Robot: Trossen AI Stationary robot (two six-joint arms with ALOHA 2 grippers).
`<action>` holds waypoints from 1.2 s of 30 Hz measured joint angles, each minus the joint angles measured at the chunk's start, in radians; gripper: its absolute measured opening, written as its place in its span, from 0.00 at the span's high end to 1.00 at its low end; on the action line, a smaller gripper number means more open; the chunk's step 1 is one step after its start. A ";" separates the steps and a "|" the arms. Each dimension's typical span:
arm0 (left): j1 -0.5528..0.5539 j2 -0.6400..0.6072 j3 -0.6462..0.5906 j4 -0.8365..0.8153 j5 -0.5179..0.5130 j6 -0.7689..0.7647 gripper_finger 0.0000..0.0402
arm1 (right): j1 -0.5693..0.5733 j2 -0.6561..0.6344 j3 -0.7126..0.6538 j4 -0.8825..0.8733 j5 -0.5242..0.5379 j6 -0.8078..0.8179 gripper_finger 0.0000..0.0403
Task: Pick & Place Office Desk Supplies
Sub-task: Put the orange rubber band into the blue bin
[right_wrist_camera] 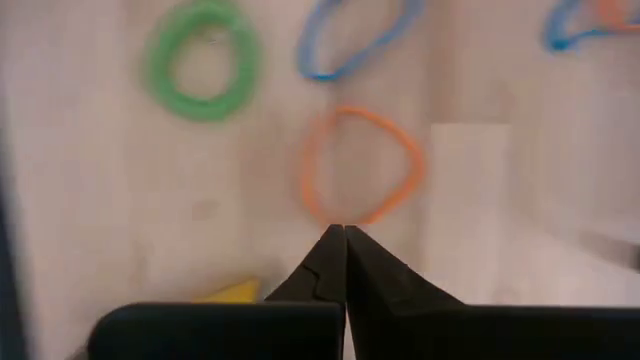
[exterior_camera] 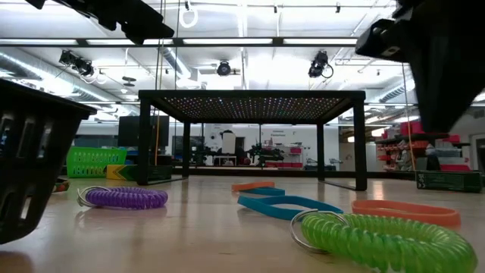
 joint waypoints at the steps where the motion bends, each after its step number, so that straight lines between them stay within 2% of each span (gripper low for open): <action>1: 0.000 0.000 0.000 0.000 0.000 0.000 0.43 | 0.000 0.000 -0.002 0.036 -0.025 -0.007 0.99; 3: 0.000 0.000 0.000 0.000 0.000 -0.001 0.43 | 0.001 0.000 -0.017 0.123 -0.071 -0.029 0.96; 6: 0.000 0.000 0.000 0.000 0.000 -0.002 0.43 | 0.001 0.001 -0.033 0.184 -0.079 -0.049 0.89; 15: 0.000 0.000 0.000 0.000 0.000 -0.003 0.43 | -0.022 0.005 -0.035 0.189 -0.003 -0.081 0.63; 20: 0.000 0.000 0.000 -0.001 0.000 -0.006 0.43 | -0.035 0.054 -0.035 0.189 -0.019 -0.096 0.55; 27: 0.000 0.000 0.000 0.000 0.000 -0.006 0.43 | -0.040 0.102 -0.035 0.189 -0.052 -0.100 0.55; 33: 0.000 0.000 0.000 -0.001 0.000 -0.006 0.43 | -0.038 0.143 -0.029 0.187 -0.093 -0.097 0.59; 36: 0.000 0.000 0.000 0.000 0.000 -0.006 0.43 | -0.037 0.151 -0.030 0.185 -0.081 -0.070 0.65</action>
